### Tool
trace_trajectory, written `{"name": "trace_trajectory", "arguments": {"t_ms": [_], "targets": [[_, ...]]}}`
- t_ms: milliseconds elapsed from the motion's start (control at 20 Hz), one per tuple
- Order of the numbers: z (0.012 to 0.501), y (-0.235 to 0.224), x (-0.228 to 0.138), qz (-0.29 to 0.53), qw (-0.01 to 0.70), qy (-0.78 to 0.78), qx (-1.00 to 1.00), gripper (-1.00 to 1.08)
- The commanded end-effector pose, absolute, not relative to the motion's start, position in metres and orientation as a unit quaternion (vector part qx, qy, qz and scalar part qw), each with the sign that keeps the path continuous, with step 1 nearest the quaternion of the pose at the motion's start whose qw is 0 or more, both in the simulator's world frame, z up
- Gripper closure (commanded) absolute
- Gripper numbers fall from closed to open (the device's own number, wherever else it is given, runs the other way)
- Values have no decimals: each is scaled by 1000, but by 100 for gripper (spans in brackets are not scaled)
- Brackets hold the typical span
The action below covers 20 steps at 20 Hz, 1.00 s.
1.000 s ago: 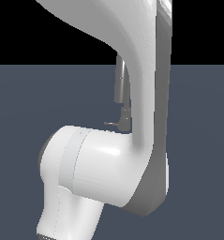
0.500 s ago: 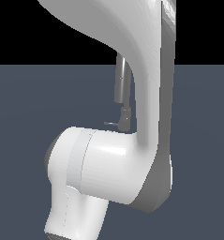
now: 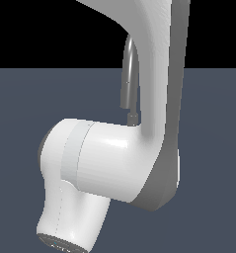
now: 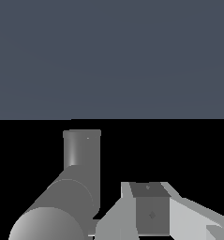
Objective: Turn on the faucet by rotating a designated handle.
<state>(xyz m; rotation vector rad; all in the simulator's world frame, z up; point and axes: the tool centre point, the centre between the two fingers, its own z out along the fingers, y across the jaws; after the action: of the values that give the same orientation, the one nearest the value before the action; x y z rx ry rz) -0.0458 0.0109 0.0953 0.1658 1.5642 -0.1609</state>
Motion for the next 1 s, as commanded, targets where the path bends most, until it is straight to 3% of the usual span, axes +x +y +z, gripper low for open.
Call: {"name": "trace_trajectory", "arguments": {"t_ms": [0,950], "targets": [[104,14,-45,-72,703,703,74,108],[151,-2,-49,-72,703,703,74,108]]}}
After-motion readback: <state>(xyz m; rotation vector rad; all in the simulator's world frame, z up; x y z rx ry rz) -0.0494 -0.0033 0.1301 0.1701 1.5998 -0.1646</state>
